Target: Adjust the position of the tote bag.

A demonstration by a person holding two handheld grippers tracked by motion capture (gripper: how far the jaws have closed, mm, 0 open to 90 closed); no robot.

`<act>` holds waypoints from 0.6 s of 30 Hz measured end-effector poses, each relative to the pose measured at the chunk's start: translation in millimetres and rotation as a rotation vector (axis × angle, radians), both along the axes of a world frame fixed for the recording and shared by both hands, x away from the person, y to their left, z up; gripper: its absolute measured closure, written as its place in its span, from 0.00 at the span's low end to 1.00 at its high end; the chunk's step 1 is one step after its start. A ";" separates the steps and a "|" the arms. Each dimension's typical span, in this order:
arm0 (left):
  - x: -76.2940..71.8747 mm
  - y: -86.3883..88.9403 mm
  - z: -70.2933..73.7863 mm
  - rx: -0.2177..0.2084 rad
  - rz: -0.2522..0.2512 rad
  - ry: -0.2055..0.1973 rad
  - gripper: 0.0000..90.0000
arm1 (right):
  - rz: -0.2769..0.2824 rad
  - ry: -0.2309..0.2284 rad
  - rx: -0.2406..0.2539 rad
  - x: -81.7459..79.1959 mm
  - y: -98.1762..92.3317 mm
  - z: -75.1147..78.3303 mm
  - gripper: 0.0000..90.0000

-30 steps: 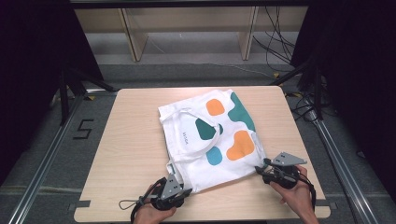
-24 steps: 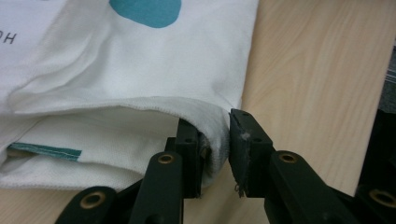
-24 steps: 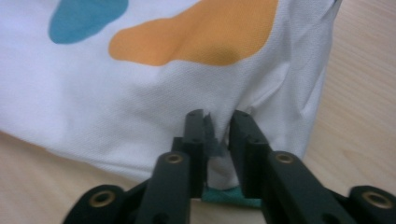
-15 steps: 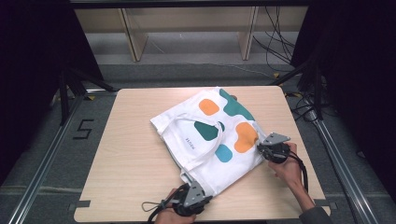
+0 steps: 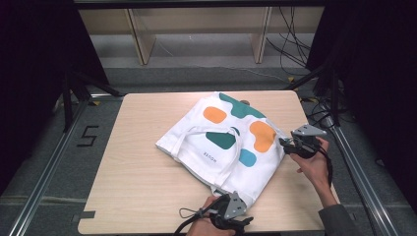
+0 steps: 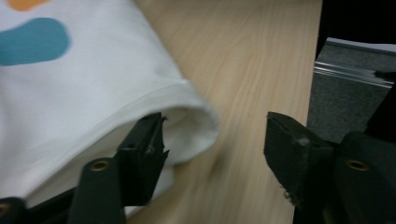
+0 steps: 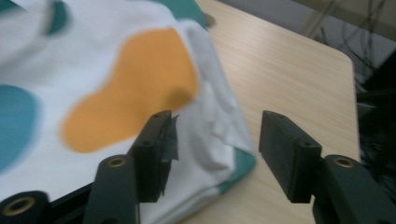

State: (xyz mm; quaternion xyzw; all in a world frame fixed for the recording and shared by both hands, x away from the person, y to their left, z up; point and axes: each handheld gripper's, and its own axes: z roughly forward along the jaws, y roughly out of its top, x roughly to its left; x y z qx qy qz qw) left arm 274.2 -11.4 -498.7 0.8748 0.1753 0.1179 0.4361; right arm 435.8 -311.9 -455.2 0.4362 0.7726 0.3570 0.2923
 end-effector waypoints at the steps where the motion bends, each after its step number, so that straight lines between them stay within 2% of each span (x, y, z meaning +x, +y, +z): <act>1: -1.4 8.7 4.5 0.000 0.022 -0.017 0.36 | 0.027 -0.008 0.033 -10.6 3.3 5.8 0.45; 3: -1.3 25.5 11.4 -0.008 0.050 -0.019 0.32 | 0.107 0.016 0.069 -29.2 13.6 9.4 0.43; 5: -0.1 46.9 17.0 -0.013 0.094 -0.045 0.31 | 0.178 0.051 0.057 -44.3 26.0 8.6 0.42; 6: 0.0 56.5 18.7 -0.034 0.137 -0.044 0.31 | 0.216 0.083 0.050 -51.6 34.0 7.2 0.42; 7: 2.7 69.5 21.0 -0.011 0.164 -0.054 0.31 | 0.252 0.085 0.038 -57.0 41.7 5.0 0.40; 8: 4.9 79.6 20.1 -0.040 0.219 -0.061 0.31 | 0.284 0.097 0.033 -62.8 50.0 2.5 0.39; 9: 9.2 92.6 20.6 -0.029 0.248 -0.055 0.30 | 0.311 0.118 0.031 -68.7 59.1 1.2 0.38; 10: 13.9 104.9 19.8 -0.027 0.286 -0.068 0.30 | 0.338 0.148 0.032 -75.1 68.0 -0.1 0.38; 11: 18.5 116.3 18.2 -0.032 0.324 -0.062 0.30 | 0.376 0.138 0.015 -79.4 75.0 -0.7 0.37; 12: 23.9 127.2 16.6 -0.024 0.363 -0.078 0.30 | 0.400 0.143 0.015 -83.3 81.6 -1.4 0.37; 13: 28.3 136.9 14.5 -0.018 0.409 -0.072 0.30 | 0.412 0.160 0.024 -87.8 87.3 -1.8 0.36; 14: 28.3 136.9 14.5 -0.018 0.409 -0.072 0.30 | 0.428 0.159 0.028 -90.2 91.4 -1.5 0.36; 15: 38.7 156.5 11.8 0.011 0.455 -0.085 0.29 | 0.436 0.161 0.038 -94.4 97.5 -2.5 0.35; 16: 38.7 156.5 11.8 0.011 0.455 -0.085 0.29 | 0.436 0.161 0.038 -94.4 97.5 -2.5 0.35; 17: 40.5 160.4 9.7 -0.016 0.493 -0.064 0.29 | 0.466 0.171 0.026 -101.7 108.2 -4.9 0.34; 18: 44.2 168.5 8.3 -0.015 0.519 -0.073 0.29 | 0.479 0.173 0.017 -105.3 113.7 -6.7 0.34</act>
